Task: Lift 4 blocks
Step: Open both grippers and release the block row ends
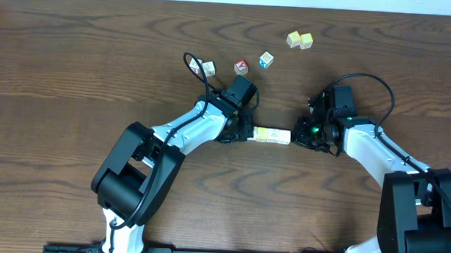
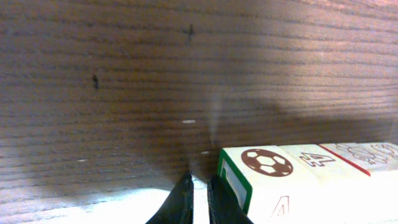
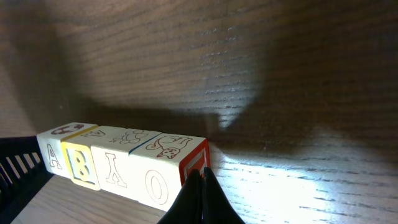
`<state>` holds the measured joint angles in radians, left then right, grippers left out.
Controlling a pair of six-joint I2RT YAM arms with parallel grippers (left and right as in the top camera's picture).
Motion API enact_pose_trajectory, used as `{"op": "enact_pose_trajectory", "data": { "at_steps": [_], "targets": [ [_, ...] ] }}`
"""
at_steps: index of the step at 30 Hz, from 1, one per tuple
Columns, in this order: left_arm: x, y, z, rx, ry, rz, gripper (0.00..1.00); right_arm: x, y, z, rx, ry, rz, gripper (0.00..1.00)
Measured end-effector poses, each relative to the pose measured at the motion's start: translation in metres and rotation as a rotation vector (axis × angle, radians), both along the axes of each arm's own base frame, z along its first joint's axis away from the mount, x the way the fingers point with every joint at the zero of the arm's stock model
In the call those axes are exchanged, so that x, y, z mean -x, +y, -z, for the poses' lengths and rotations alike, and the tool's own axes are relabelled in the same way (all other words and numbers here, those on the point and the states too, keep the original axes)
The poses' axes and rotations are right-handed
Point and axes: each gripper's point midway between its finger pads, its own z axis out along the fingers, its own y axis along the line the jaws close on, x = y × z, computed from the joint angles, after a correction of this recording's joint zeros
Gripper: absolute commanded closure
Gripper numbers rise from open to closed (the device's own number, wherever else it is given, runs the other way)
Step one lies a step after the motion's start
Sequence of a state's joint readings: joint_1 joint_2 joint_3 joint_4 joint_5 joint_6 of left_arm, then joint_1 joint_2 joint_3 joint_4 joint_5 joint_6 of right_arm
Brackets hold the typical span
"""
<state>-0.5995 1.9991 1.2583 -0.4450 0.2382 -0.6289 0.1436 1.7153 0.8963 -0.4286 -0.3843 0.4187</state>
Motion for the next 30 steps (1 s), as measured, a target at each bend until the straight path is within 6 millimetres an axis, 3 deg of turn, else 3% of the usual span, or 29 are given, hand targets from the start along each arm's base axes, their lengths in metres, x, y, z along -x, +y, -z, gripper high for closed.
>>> {"op": "enact_pose_trajectory", "data": {
  "at_steps": [13, 17, 19, 22, 23, 26, 28, 30],
  "targets": [
    [0.001, 0.008, -0.002, -0.038, -0.004, -0.009, 0.83, 0.014, -0.012, 0.005, 0.076, 0.075, 0.019, 0.99],
    [0.005, 0.014, -0.002, -0.059, 0.012, -0.013, 0.64, 0.014, -0.018, 0.000, 0.116, 0.101, 0.027, 0.98],
    [0.007, 0.021, -0.003, -0.071, 0.031, -0.027, 0.59, 0.015, -0.020, -0.004, 0.130, 0.115, 0.028, 0.90],
    [0.008, 0.042, -0.008, -0.097, 0.063, -0.068, 0.55, 0.014, -0.022, -0.013, 0.145, 0.132, 0.024, 0.64],
    [0.007, 0.050, -0.012, -0.103, 0.070, -0.085, 0.54, 0.014, -0.022, -0.017, 0.148, 0.133, 0.016, 0.61],
    [0.001, 0.074, -0.033, -0.103, 0.063, -0.148, 0.41, 0.016, -0.023, -0.029, 0.159, 0.159, -0.003, 0.47],
    [-0.001, 0.090, -0.053, -0.092, 0.044, -0.189, 0.28, 0.019, -0.023, -0.039, 0.165, 0.187, -0.016, 0.31],
    [-0.001, 0.105, -0.077, -0.078, 0.017, -0.222, 0.27, 0.021, -0.023, -0.050, 0.169, 0.203, -0.033, 0.23]
  ]
}}
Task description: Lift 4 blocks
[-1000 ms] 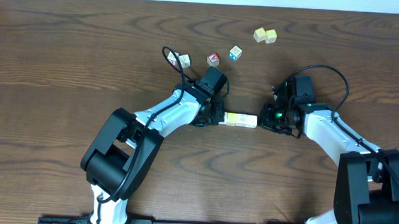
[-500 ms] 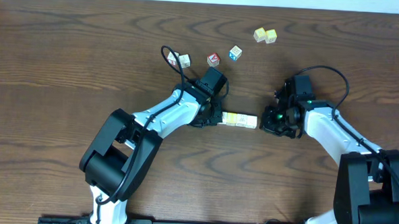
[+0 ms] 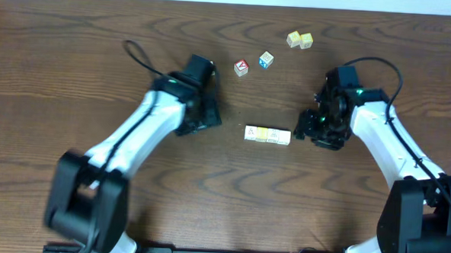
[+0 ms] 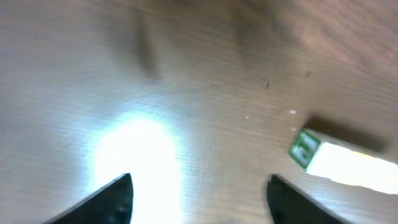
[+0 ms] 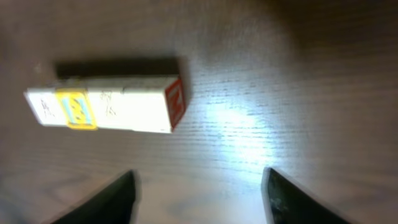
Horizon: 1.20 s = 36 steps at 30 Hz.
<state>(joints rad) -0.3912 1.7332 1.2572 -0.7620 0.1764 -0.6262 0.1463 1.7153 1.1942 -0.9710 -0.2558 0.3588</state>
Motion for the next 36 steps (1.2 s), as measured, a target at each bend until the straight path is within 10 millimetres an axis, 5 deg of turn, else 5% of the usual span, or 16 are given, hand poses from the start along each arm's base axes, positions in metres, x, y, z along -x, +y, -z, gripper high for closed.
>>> {"op": "enact_pose_trajectory", "data": {
  "at_steps": [10, 12, 13, 16, 24, 36],
  "targets": [
    [0.043, 0.046, -0.097, 0.036, -0.128, -0.064, 0.25, 0.051, -0.004, -0.069, 0.005, 0.006, -0.060, 0.14],
    [0.055, 0.053, -0.111, 0.029, -0.155, -0.066, 0.25, 0.062, 0.003, -0.089, -0.003, -0.058, -0.097, 0.12],
    [0.061, 0.056, -0.117, 0.025, -0.164, -0.067, 0.25, 0.067, 0.008, -0.098, -0.011, -0.095, -0.122, 0.02],
    [0.075, 0.065, -0.129, 0.007, -0.192, -0.073, 0.25, 0.090, 0.025, -0.119, -0.036, -0.208, -0.214, 0.01],
    [0.078, 0.071, -0.138, -0.007, -0.229, -0.083, 0.25, 0.123, 0.045, -0.136, -0.085, -0.344, -0.337, 0.01],
    [0.078, 0.071, -0.138, -0.007, -0.229, -0.083, 0.24, 0.124, 0.046, -0.137, -0.088, -0.350, -0.330, 0.01]
  ]
}}
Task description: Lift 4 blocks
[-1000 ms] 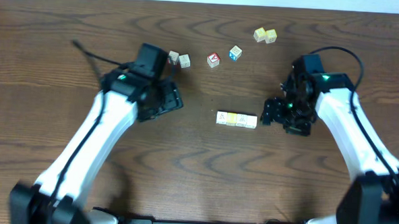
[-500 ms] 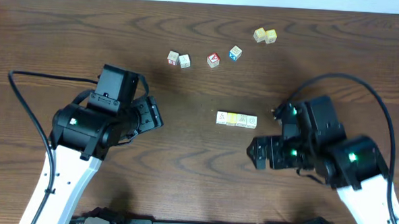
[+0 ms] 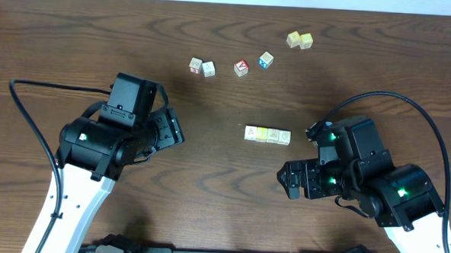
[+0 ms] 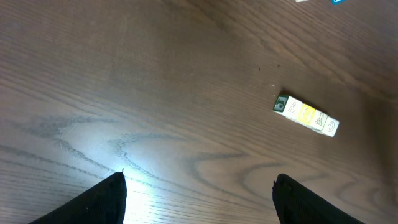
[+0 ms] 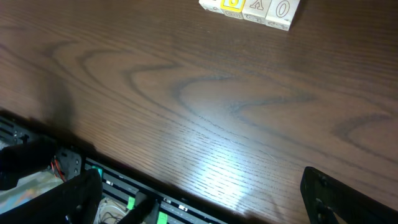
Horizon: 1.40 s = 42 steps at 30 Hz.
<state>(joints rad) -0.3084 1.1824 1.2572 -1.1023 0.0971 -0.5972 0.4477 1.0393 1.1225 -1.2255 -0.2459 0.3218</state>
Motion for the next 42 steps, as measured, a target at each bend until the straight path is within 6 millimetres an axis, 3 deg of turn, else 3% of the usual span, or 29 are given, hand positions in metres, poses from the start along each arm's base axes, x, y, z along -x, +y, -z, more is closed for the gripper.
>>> {"op": "enact_pose_trajectory", "data": {
  "at_steps": [6, 12, 19, 24, 34, 42],
  "targets": [
    [0.000, 0.000, 0.000, 0.000, 0.000, 0.000, 0.24, -0.001, -0.001, 0.000, 0.005, -0.006, -0.001, 0.01],
    [0.000, 0.000, 0.000, 0.000, 0.000, 0.000, 0.24, -0.023, 0.000, -0.007, 0.024, -0.124, -0.017, 0.01],
    [0.000, 0.000, 0.000, 0.000, 0.000, -0.001, 0.24, -0.067, 0.002, -0.016, -0.029, -0.458, -0.058, 0.01],
    [-0.001, 0.000, 0.000, -0.002, -0.002, -0.002, 0.24, -0.078, -0.014, -0.009, -0.086, -0.682, -0.020, 0.01],
    [0.000, 0.001, 0.000, -0.003, -0.002, -0.002, 0.24, -0.053, -0.036, -0.015, -0.184, -1.074, 0.010, 0.01],
    [0.000, 0.000, 0.000, -0.003, -0.001, -0.002, 0.24, -0.048, -0.054, -0.007, -0.157, -1.180, 0.071, 0.01]
  ]
}}
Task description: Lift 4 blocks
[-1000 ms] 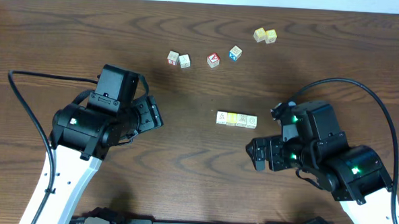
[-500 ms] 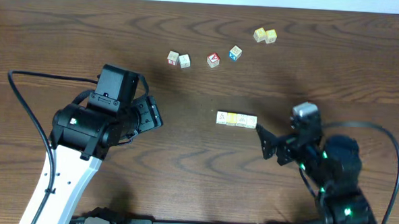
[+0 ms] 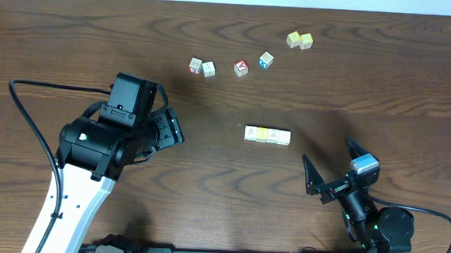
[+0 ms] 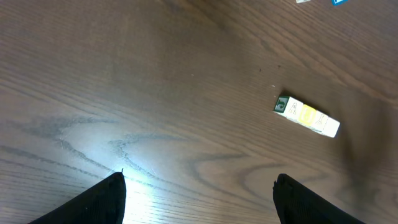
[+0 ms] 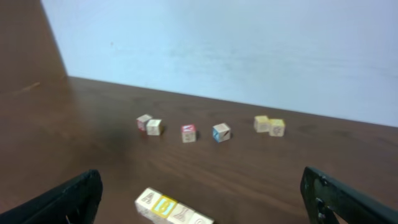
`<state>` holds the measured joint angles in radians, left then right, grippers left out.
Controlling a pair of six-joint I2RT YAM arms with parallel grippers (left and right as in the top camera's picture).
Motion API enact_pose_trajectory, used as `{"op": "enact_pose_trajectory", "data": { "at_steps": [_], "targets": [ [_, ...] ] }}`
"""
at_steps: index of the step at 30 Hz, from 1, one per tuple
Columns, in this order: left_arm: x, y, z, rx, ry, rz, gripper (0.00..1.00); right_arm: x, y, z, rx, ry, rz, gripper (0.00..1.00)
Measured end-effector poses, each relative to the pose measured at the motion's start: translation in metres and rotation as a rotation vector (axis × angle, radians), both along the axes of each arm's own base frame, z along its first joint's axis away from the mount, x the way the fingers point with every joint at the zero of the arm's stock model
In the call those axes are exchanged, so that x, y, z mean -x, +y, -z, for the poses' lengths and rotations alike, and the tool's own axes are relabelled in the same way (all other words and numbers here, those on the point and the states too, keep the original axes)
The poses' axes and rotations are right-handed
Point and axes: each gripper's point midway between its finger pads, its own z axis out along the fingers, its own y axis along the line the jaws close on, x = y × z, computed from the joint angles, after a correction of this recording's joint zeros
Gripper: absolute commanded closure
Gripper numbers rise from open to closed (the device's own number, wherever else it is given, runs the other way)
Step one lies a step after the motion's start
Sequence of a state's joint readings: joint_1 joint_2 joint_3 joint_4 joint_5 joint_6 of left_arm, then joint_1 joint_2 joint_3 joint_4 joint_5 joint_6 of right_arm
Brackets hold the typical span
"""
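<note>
A row of four lettered blocks (image 3: 267, 135) lies on the dark wooden table, touched by nothing. It shows small in the left wrist view (image 4: 306, 116) and close to the bottom edge of the right wrist view (image 5: 174, 210). My left gripper (image 3: 173, 132) hovers open well to the left of the row, its fingers (image 4: 106, 199) wide apart. At the table's front right my right gripper (image 3: 329, 154) is open too, fingers (image 5: 348, 199) spread and pointing across the table.
Loose blocks lie along the far side: a pair (image 3: 201, 67), a red one (image 3: 241, 67), a blue one (image 3: 266, 60) and a yellow pair (image 3: 299, 40). A white wall (image 5: 249, 43) rises behind the table. A black rail runs along the front edge.
My right arm has gone from hovering over the table's right side to sitting folded low at the front edge, its camera now looking level toward the wall. Left arm and blocks are unchanged.
Both grippers were shut and pressed against the two ends of the four-block row. Then they stood back from it, open, with the row lying on the table. Later both were high and far off. Now the right arm is folded at the front.
</note>
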<state>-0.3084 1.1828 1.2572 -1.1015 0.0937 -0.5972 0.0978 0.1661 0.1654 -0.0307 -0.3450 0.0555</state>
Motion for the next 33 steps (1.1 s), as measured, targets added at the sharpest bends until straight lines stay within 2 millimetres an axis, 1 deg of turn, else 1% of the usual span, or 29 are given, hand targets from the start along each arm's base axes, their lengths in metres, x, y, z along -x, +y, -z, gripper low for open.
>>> {"op": "enact_pose_trajectory", "data": {
  "at_steps": [7, 12, 15, 17, 18, 23, 24, 28, 33],
  "targets": [
    [0.000, 0.000, 0.000, 0.000, 0.000, 0.000, 0.24, -0.001, -0.006, 0.003, 0.009, -0.118, 0.026, 0.01],
    [0.000, 0.000, 0.000, 0.000, 0.000, 0.000, 0.24, -0.002, -0.010, 0.010, 0.017, -0.140, 0.051, 0.01],
    [0.000, 0.000, 0.000, 0.000, 0.000, 0.000, 0.24, -0.001, -0.015, 0.007, 0.021, -0.160, 0.080, 0.01],
    [0.000, 0.000, 0.000, 0.000, 0.000, 0.000, 0.24, -0.002, -0.018, 0.009, 0.024, -0.151, 0.102, 0.01],
    [0.000, 0.000, 0.000, 0.000, 0.000, 0.000, 0.24, -0.003, -0.021, 0.014, 0.027, -0.132, 0.114, 0.01],
    [0.000, 0.000, 0.000, 0.000, 0.000, 0.000, 0.24, -0.008, -0.034, 0.047, 0.051, 0.007, 0.193, 0.01],
    [0.000, 0.000, 0.000, 0.000, 0.000, 0.000, 0.24, -0.008, -0.037, 0.050, 0.054, 0.018, 0.209, 0.01],
    [0.000, 0.000, 0.000, 0.000, 0.000, 0.000, 0.24, -0.010, -0.045, 0.051, 0.068, 0.019, 0.259, 0.01],
    [0.000, 0.000, 0.000, -0.001, 0.000, 0.002, 0.24, -0.011, -0.049, 0.051, 0.077, 0.017, 0.279, 0.01]
  ]
}}
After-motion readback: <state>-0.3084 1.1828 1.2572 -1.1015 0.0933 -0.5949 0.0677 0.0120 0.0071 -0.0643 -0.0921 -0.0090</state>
